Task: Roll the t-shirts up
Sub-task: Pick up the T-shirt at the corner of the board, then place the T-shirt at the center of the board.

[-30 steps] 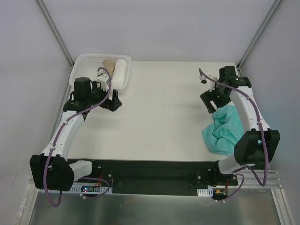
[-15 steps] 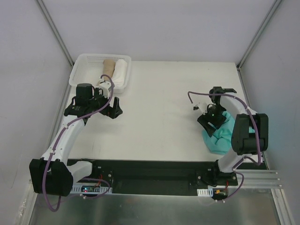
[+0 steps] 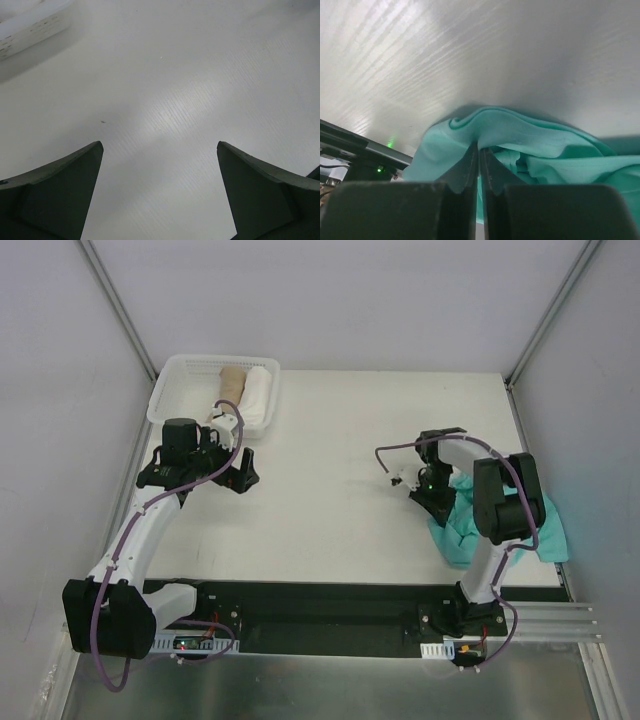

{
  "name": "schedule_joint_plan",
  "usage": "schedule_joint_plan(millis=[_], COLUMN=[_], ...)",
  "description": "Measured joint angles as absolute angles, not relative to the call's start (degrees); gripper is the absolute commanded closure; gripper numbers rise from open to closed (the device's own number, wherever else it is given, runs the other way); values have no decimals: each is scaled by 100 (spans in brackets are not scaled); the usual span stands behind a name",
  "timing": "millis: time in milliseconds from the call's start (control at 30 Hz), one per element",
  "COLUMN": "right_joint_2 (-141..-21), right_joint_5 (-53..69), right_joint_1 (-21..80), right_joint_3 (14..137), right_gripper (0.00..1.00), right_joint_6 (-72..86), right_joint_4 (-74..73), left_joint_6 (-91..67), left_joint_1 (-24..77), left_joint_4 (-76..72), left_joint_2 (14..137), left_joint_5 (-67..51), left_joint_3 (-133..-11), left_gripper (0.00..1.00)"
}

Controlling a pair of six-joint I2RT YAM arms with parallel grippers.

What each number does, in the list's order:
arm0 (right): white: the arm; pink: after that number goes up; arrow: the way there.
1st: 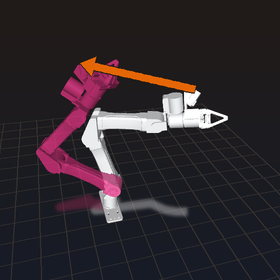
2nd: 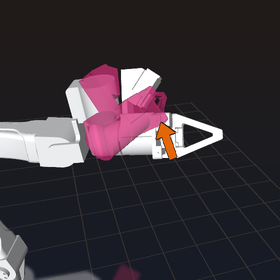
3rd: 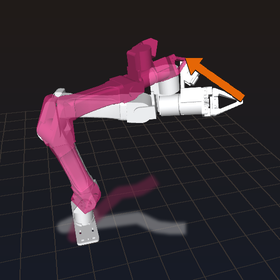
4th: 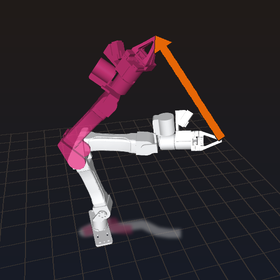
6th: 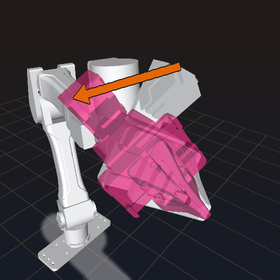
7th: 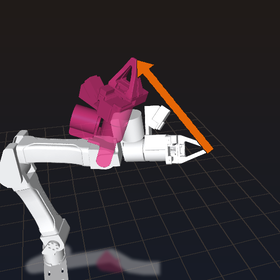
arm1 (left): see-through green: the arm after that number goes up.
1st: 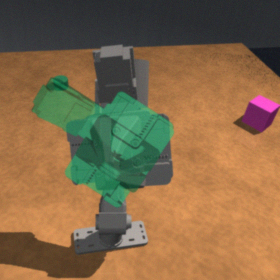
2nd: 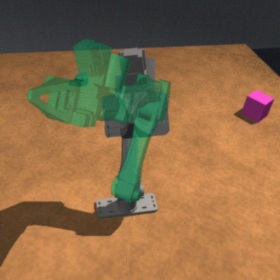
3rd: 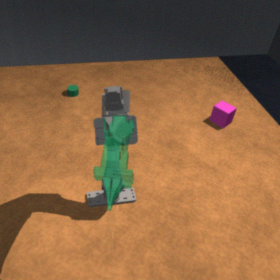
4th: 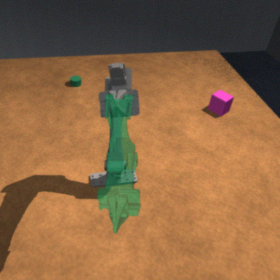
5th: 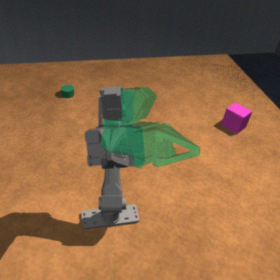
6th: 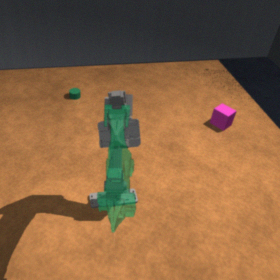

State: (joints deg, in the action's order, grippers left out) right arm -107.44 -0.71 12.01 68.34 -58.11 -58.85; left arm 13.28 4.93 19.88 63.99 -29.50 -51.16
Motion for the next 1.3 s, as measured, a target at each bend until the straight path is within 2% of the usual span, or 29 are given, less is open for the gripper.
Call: schedule_joint_plan(millis=[167, 367, 500, 700, 900, 967, 1133, 1167, 1200, 1233, 1267, 1300], right_joint_2=[-10744, -10565, -9800, -8552, -8071, -7802, -7269, -7266, -7288, -7358, -7437, -7557], right_joint_5=[16, 998, 1542, 1358, 338, 128, -154, -193, -233, -279, -320, -401], right_joint_1=[1428, 2263, 2827, 3190, 3120, 2875, 1540, 1269, 1017, 794, 659, 515], right_joint_3=[7804, 11271, 12444, 12776, 12770, 12241, 10499, 10160, 9845, 9577, 9404, 9262], right_gripper=[99, 99, 99, 99, 99, 99, 99, 96, 86, 57, 47, 41], right_joint_6=[-5666, -5461, -5266, -4829, -4825, -4818, -4488, -4386, -4287, -4204, -4119, -4027], right_joint_4=[-6488, -7028, -6917, -6213, -5540, -5354, -5157, -5124, -5109, -5113, -5122, -5129], left_joint_6=[1417, 1461, 1455, 1431, 1389, 1304, 1170, 1173, 1175, 1188, 1205, 1236], left_joint_1=[493, 493, 495, 495, 495, 495, 534, 582, 663, 764, 851, 956], left_joint_4=[2001, 1994, 1914, 1804, 1787, 1782, 1658, 1645, 1638, 1651, 1662, 1682], left_joint_2=[6423, 6622, 6683, 6674, 6657, 6637, 6471, 6434, 6403, 6388, 6381, 6375], left_joint_5=[-2947, -2945, -2945, -2945, -2952, -2961, -3131, -3164, -3203, -3253, -3277, -3306], left_joint_3=[-5131, -5485, -5704, -5909, -5911, -5909, -5673, -5583, -5485, -5400, -5334, -5264], left_gripper=[2, 2, 2, 2, 2, 2, 2, 2, 2, 2, 2, 2])
